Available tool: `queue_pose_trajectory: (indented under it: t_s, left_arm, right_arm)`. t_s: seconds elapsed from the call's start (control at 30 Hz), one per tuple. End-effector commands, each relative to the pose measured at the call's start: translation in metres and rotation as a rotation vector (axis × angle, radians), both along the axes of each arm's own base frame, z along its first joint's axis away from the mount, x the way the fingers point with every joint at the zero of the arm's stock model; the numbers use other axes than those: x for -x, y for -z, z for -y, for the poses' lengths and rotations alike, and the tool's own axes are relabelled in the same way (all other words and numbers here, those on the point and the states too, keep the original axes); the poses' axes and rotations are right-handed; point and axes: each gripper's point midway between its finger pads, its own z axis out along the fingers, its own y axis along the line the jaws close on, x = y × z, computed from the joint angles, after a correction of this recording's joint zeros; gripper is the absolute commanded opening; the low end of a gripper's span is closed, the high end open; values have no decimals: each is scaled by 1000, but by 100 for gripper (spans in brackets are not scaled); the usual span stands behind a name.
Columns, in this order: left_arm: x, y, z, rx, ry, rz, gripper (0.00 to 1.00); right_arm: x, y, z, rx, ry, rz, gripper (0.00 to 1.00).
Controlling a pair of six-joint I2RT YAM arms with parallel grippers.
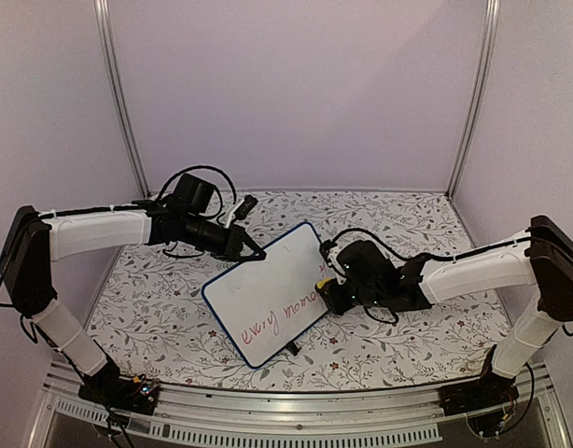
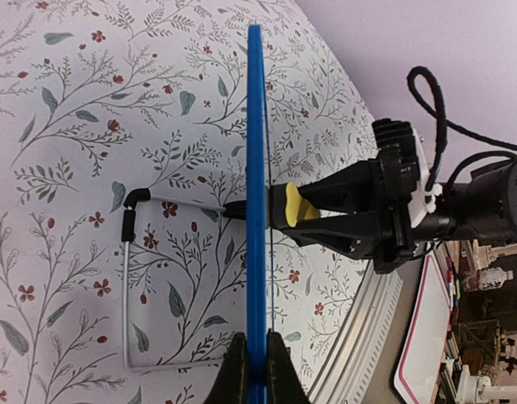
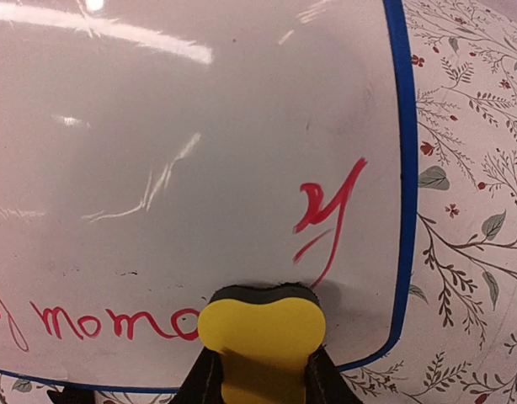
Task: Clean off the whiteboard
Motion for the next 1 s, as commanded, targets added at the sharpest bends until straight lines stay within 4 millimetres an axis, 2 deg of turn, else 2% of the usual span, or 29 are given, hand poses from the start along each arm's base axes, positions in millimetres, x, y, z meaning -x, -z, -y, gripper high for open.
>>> queue_pose_trajectory:
  t_s: [0.0, 0.2, 0.3, 0.43, 0.57, 0.7, 0.8, 0.97]
  left_arm:
    - [11, 1, 9, 21, 74, 23, 0]
    - [12, 3, 9, 18, 77, 14, 0]
    - [11, 2, 9, 19, 74, 19, 0]
    - [12, 4, 9, 16, 75, 14, 0]
    - [11, 2, 9, 17, 74, 20, 0]
    - [11, 3, 9, 16, 75, 16, 0]
    - [10, 1, 8, 16, 71, 23, 0]
    - [11, 2, 8, 16, 73, 18, 0]
  right_arm:
    - [16, 28, 19, 100, -13, -66, 18]
    - [13, 25, 15, 91, -12, -55, 18]
    - [5, 9, 13, 89, 3, -15, 18]
    - [-11, -36, 11, 59, 21, 89, 19]
    - [-24, -74, 15, 11, 45, 156, 20]
    - [-38, -98, 19, -26, 63, 204, 20]
    - [-47, -103, 15, -32, 67, 211, 20]
    - [-52, -97, 1, -37, 42, 200, 20]
